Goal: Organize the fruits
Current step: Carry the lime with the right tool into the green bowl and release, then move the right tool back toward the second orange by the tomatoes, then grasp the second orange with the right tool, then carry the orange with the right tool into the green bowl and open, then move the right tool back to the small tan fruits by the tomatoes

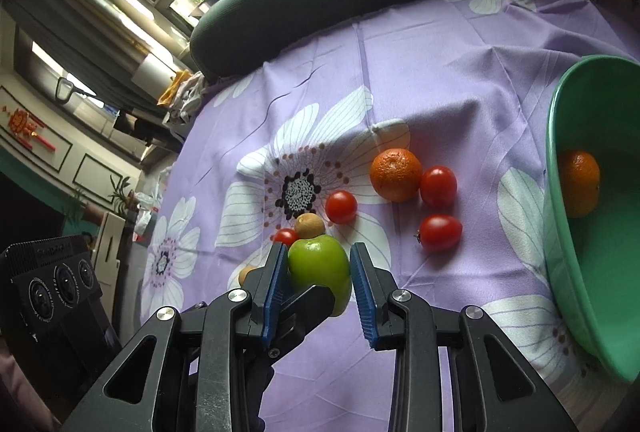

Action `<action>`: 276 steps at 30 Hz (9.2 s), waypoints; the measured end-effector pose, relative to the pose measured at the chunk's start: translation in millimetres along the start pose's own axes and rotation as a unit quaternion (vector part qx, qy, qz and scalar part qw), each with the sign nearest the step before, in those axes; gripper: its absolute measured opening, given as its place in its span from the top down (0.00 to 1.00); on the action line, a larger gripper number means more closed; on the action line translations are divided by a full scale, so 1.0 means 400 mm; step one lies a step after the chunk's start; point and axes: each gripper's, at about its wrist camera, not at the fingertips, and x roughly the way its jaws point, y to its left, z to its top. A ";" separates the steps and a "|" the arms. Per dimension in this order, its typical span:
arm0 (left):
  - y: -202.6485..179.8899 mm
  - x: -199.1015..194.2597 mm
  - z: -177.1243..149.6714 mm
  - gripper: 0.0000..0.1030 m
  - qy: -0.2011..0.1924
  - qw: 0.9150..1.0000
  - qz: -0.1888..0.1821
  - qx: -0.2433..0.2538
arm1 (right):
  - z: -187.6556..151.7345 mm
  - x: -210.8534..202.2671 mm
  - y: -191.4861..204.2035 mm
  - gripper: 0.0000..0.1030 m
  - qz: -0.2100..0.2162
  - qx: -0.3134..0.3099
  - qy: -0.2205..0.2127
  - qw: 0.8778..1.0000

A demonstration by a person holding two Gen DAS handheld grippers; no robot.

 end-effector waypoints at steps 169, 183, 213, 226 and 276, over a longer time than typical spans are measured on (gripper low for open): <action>0.239 -0.026 -0.003 0.31 0.000 0.980 0.173 -0.098 | -0.010 0.082 0.022 0.65 -0.064 -0.079 0.036 0.994; 0.185 -0.005 -0.015 0.31 0.013 0.986 0.154 -0.063 | -0.026 0.082 0.010 0.63 -0.060 -0.067 0.061 0.994; 0.086 0.095 -0.078 0.67 0.088 0.994 0.029 -0.060 | -0.035 0.146 -0.059 0.57 -0.010 0.030 0.129 0.991; -0.053 0.005 0.004 0.68 -0.013 0.999 0.014 0.031 | 0.008 -0.040 -0.022 0.60 -0.009 -0.004 -0.004 1.000; 0.181 -0.064 0.019 0.46 -0.009 0.984 0.158 -0.078 | 0.052 -0.120 -0.043 0.56 -0.115 -0.024 -0.086 0.989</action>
